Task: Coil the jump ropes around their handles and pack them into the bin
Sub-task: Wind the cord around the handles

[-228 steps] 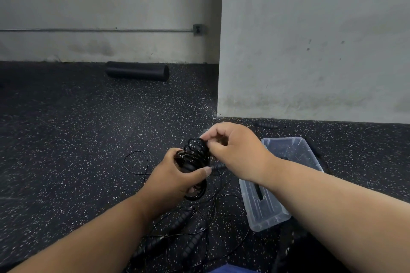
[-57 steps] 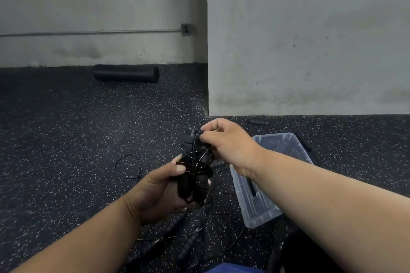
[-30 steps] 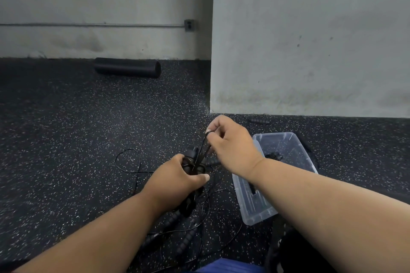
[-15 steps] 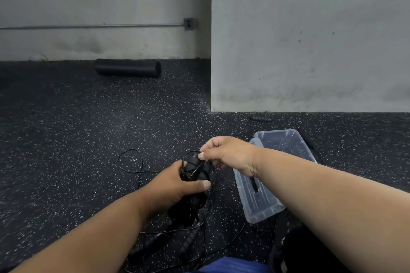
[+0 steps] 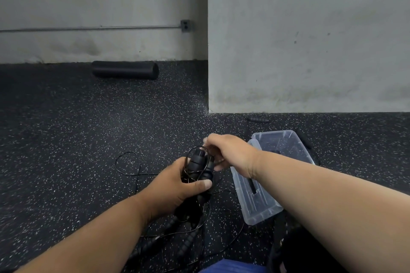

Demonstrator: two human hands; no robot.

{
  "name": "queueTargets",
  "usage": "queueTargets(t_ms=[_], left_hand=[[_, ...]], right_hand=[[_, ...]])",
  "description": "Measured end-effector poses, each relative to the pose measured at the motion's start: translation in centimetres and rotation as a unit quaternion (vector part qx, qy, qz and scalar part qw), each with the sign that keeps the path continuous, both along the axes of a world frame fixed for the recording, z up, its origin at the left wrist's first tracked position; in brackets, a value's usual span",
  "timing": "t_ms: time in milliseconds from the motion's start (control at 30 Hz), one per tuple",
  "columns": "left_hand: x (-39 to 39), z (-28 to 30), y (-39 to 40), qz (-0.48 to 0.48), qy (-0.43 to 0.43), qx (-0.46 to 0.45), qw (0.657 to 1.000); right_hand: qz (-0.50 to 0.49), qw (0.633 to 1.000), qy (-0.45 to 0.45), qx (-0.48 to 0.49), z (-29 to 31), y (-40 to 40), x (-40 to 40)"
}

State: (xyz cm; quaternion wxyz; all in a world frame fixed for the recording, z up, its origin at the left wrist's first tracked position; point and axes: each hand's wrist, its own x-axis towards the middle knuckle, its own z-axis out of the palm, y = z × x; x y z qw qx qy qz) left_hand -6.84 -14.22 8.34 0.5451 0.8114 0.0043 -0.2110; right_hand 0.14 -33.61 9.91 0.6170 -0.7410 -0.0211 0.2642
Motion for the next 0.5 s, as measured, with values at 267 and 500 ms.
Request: queueTargets(t_ms=[267, 500], left_hand=[[-0.6, 0.9, -0.4, -0.025, -0.068, 0.064, 0.995], [-0.5, 1.1, -0.5, 0.011, -0.083, 0.066, 0.994]], right_hand=[[0.005, 0.997, -0.062, -0.037, -0.1, -0.2, 0.2], [0.008, 0.999, -0.034, 0.006, 0.7, -0.1, 0.3]])
